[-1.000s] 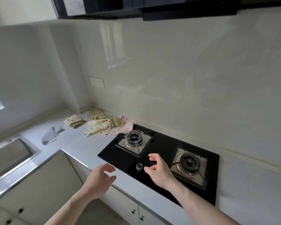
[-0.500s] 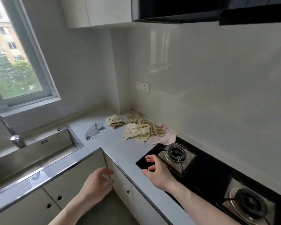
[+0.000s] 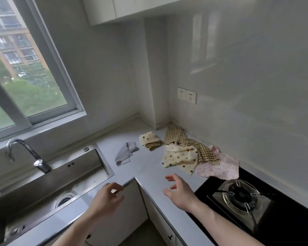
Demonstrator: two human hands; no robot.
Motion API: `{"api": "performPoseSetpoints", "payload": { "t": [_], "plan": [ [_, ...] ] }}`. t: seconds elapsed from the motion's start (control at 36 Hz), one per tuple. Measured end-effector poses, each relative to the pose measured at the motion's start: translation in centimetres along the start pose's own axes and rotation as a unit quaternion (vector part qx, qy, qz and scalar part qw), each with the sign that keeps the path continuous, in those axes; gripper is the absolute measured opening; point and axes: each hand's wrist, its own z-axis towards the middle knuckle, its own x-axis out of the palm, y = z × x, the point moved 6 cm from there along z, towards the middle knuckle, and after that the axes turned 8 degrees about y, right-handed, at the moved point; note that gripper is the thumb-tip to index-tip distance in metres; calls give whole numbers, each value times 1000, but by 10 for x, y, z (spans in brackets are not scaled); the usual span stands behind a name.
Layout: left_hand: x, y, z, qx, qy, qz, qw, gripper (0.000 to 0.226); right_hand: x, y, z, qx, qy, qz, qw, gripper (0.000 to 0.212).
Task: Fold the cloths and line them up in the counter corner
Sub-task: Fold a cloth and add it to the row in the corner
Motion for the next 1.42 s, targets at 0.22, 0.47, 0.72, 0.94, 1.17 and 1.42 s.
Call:
{"api": "performPoseSetpoints", "payload": {
  "t": [0.22, 0.47, 0.72, 0.94, 1.17, 1.42],
  "plan": [
    [-15, 41, 62, -43, 35, 39, 998, 20, -4, 8, 54, 13, 14, -24, 1000, 47],
    [-25, 82, 150, -66, 86, 73, 991, 29, -8, 4, 93, 38, -10, -22, 999, 41],
    [-29, 121, 257, -41, 150, 139, 978, 48, 8, 8, 145, 97, -71, -16, 993, 39],
    [-37, 163, 344, -25, 229, 159, 960, 51, 54, 34, 199, 168, -111, 10, 979, 40],
    [-27, 203, 375, -16, 271, 150, 951, 62, 111, 51, 214, 210, -131, 18, 969, 35],
    [-54, 138, 371, 170, 177, 69, 967, 43, 124, 63, 192, 240, -164, 16, 957, 36]
  ]
}}
